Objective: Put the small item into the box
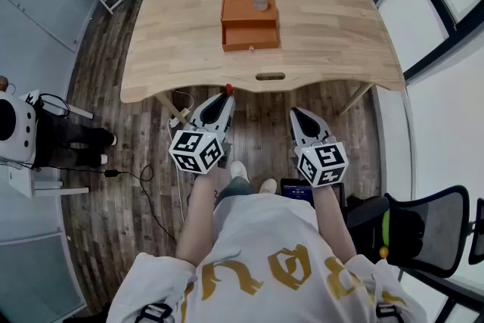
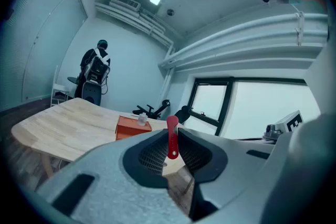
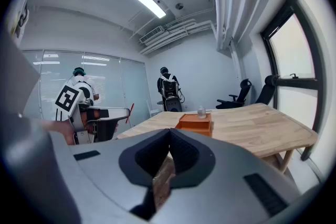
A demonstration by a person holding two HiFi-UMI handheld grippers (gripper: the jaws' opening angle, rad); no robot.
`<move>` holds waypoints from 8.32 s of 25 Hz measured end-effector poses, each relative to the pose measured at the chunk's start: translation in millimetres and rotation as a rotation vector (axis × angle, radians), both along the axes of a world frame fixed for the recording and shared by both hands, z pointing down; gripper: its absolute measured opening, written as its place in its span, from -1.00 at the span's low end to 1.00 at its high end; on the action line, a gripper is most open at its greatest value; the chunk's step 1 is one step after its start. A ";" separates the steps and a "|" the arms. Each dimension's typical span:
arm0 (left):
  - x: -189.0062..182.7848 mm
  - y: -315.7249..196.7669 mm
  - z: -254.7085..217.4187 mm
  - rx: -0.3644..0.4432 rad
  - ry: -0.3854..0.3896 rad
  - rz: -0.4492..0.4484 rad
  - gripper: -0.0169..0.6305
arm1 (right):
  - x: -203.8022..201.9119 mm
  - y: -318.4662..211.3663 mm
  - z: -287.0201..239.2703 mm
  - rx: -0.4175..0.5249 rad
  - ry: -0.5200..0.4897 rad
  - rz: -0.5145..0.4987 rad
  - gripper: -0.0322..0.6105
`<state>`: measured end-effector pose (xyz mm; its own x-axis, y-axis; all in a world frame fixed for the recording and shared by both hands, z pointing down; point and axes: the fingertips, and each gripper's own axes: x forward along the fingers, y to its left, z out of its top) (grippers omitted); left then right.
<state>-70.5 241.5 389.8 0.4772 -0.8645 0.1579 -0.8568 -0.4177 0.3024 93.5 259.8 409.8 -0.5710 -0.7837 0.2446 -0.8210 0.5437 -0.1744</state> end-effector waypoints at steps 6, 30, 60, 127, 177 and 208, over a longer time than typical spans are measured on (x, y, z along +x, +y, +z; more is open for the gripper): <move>0.2 4.7 -3.5 0.004 -0.009 -0.010 -0.77 | 1.7 1.2 -4.6 0.013 0.007 0.002 -0.86; 8.6 -3.2 10.1 -0.026 -0.037 -0.029 -0.77 | 11.2 -22.3 -4.4 0.040 -0.011 -0.012 -0.86; -47.4 -353.7 29.6 -0.079 0.005 0.064 -0.77 | -47.7 -364.3 26.6 -0.045 0.016 0.065 -0.86; -33.6 -414.7 141.1 -0.314 0.014 0.167 -0.77 | -53.3 -432.3 120.0 -0.230 0.075 0.064 -0.86; 26.9 -405.3 241.5 -0.579 -0.375 0.403 -0.77 | -33.3 -436.2 188.8 -0.392 0.114 0.004 -0.86; 40.3 -394.4 277.0 -0.701 -0.630 0.520 -0.65 | -14.6 -426.2 167.4 -0.377 0.089 0.052 -0.86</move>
<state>-30.2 -152.9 666.8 0.4200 -0.2006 0.8851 -0.7093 -0.6809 0.1823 78.9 -166.3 577.2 -0.4964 -0.6569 0.5675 -0.8667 0.4121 -0.2811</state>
